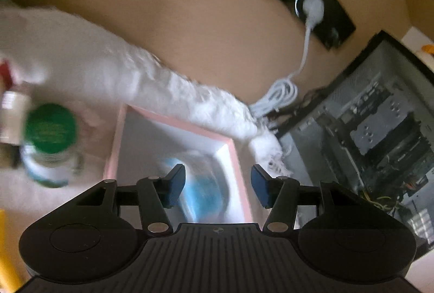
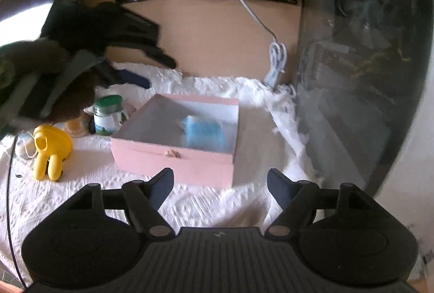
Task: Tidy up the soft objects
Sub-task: 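Drop the wipes pack into the pink box with the left tool while the right tool carries the swabs, then lower the cotton-swab pack into the pink box and open the right tool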
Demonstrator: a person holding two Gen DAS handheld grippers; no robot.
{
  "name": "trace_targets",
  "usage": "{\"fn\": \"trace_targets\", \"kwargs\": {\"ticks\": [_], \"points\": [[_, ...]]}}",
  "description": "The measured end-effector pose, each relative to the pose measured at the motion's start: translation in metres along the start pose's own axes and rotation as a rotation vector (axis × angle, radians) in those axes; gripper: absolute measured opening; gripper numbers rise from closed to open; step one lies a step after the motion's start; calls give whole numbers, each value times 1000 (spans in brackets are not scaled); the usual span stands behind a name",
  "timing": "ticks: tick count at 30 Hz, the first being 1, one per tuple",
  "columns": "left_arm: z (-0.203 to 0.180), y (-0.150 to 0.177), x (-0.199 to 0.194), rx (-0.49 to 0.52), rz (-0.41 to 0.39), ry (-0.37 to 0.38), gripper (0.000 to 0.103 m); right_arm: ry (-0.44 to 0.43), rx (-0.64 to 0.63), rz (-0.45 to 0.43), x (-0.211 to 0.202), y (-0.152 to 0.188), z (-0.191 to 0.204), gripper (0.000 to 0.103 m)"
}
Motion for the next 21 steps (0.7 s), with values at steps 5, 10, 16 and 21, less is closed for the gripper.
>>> {"fn": "trace_targets", "kwargs": {"ticks": [5, 10, 16, 21], "points": [[38, 27, -51, -41, -30, -101, 58, -54, -6, -14, 27, -25, 7, 64], [71, 56, -89, -91, -27, -162, 58, -103, -5, 63, 34, -25, -5, 85], [96, 100, -101, -163, 28, -145, 58, -39, -163, 187, 38, 33, 15, 94], [93, 120, -84, -161, 125, -104, 58, -91, -182, 174, 52, 34, 37, 94]]}}
Point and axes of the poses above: each gripper's, at about its wrist camera, not at the fingertips, and x roughly the way its jaws point, z to its left, y to its underside, the point moved 3 cm from there along x, roughly the way its jaws point, and after that the axes turned 3 degrees about x, right-handed, at the moved point
